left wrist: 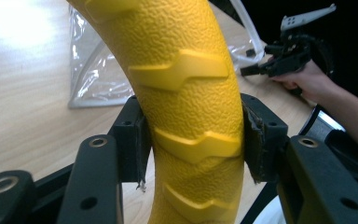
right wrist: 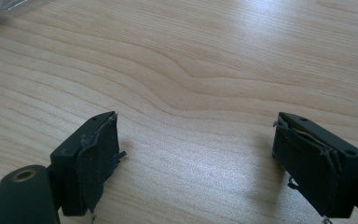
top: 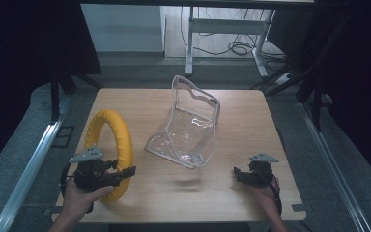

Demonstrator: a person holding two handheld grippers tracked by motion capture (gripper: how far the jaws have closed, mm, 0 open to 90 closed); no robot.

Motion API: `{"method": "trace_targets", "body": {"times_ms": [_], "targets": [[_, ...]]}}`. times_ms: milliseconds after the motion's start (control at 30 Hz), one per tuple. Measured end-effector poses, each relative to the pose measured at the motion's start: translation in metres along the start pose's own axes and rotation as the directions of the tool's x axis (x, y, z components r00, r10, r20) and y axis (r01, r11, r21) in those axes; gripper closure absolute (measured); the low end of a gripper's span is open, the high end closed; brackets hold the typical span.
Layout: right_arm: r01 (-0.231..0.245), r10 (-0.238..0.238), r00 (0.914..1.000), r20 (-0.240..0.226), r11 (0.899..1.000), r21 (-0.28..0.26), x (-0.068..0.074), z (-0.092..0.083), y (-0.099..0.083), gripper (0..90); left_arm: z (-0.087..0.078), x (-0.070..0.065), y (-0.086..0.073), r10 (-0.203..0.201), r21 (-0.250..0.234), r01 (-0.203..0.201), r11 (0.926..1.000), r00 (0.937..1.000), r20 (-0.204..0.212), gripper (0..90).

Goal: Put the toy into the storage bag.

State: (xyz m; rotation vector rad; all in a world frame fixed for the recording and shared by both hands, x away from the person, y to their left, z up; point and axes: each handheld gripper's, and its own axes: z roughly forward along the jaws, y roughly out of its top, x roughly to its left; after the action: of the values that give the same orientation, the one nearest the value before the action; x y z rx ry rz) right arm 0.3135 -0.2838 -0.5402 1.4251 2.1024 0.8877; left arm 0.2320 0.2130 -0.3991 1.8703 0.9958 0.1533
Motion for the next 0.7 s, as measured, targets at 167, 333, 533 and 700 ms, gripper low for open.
{"method": "trace_targets", "body": {"times_ms": [167,333,533,700], "targets": [[-0.001,0.001,1.0000,0.001,1.000,0.000,0.000,0.000,0.000,14.7,-0.001,-0.001,0.009,0.008,-0.026,-0.007,0.9996,0.9999,0.013,49.3],[-0.001,0.001,1.0000,0.001,1.000,0.000,0.000,0.000,0.000,14.7,-0.001,-0.002,0.016,0.016,-0.052,-0.015,0.9986,0.9993,0.033,49.3],[-0.002,0.002,1.0000,0.000,1.000,-0.001,0.000,0.000,0.000,14.7,-0.003,-0.006,0.027,0.029,-0.090,-0.025,0.9956,0.9989,0.038,49.3],[-0.001,0.001,1.0000,0.001,1.000,-0.004,0.000,0.000,0.000,14.7,-0.005,-0.011,0.039,0.053,-0.116,-0.049,0.9920,0.9980,0.033,49.3]]}}
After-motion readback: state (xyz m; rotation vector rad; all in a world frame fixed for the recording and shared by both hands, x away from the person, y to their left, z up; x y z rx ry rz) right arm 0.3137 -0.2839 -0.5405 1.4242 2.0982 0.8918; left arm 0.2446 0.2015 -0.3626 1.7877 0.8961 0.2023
